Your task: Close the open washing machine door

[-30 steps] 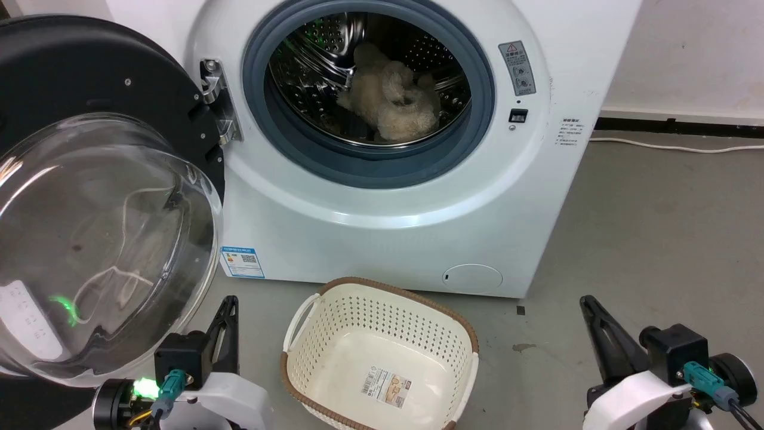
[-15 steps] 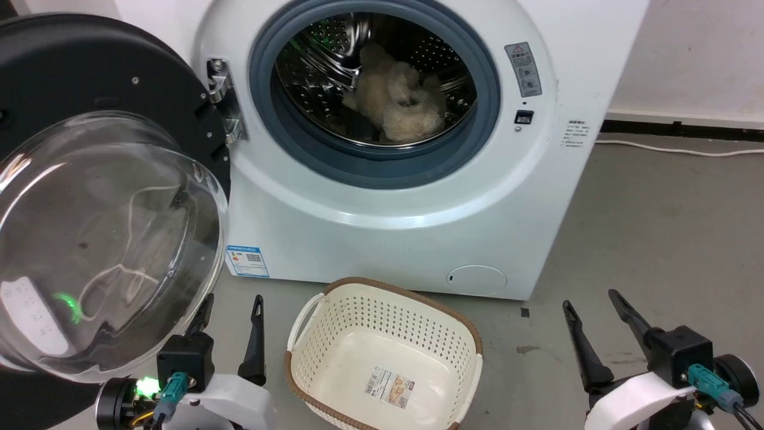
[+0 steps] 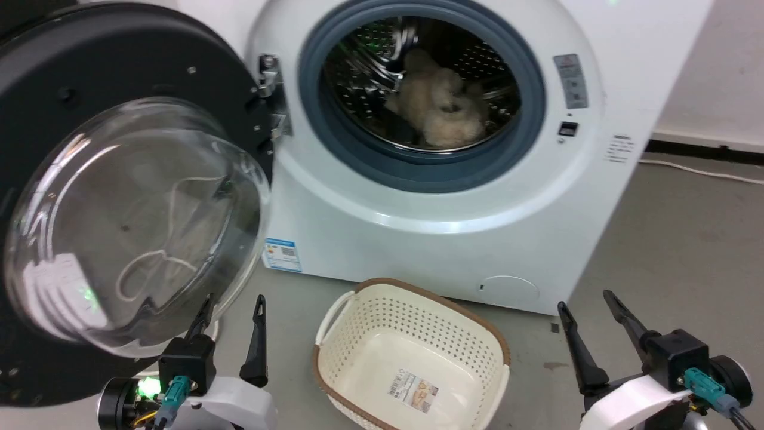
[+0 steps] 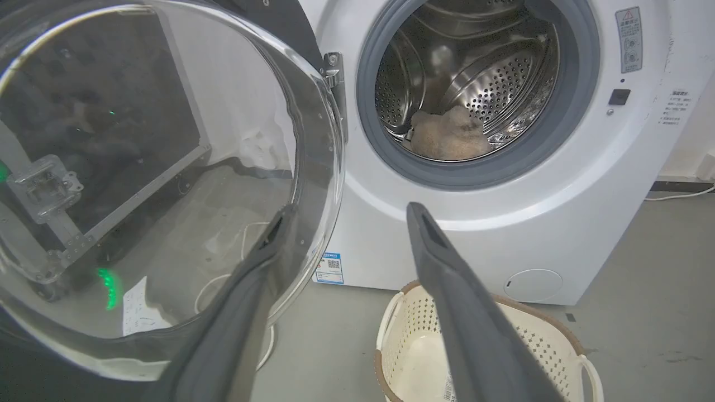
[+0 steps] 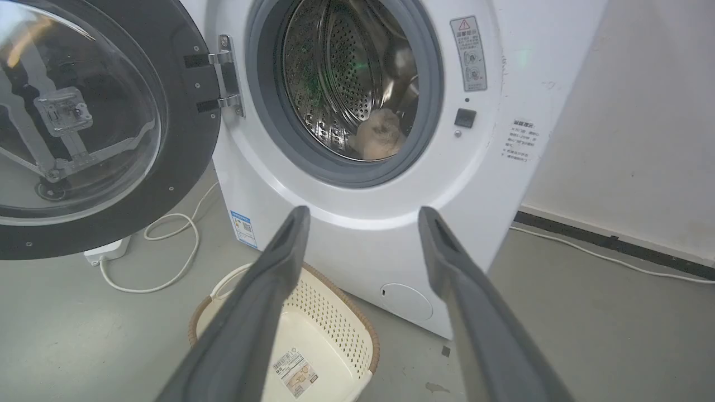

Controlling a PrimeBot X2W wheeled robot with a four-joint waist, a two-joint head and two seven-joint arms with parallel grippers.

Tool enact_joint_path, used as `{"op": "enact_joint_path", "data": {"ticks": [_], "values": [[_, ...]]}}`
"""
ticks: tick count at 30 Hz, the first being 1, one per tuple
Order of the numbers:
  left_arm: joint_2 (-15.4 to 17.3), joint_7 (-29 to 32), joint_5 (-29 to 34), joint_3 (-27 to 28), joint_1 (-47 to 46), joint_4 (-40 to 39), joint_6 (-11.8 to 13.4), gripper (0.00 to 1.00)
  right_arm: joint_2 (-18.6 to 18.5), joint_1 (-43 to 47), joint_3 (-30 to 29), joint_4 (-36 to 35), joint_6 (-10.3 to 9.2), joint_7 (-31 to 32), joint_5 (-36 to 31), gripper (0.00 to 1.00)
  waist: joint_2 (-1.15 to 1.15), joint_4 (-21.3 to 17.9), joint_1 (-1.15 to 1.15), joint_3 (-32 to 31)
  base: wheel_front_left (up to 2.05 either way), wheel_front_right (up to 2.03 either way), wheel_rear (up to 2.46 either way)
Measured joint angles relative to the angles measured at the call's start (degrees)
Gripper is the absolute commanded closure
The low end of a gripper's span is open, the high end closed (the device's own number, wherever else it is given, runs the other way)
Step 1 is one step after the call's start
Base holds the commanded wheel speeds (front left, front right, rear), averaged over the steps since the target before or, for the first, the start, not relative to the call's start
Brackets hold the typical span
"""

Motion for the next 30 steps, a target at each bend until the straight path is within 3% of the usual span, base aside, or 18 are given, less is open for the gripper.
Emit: {"op": "enact_joint_path", "data": {"ticks": [30], "values": [[0.08, -3.60, -0.58, 1.09, 2.68, -2.31, 1.09, 0.00, -1.64, -3.20, 8.31, 5.77, 0.00, -3.55, 3.08, 0.00, 0.00, 8.37, 0.00, 0.69, 0.00, 0.00, 0.00]]}}
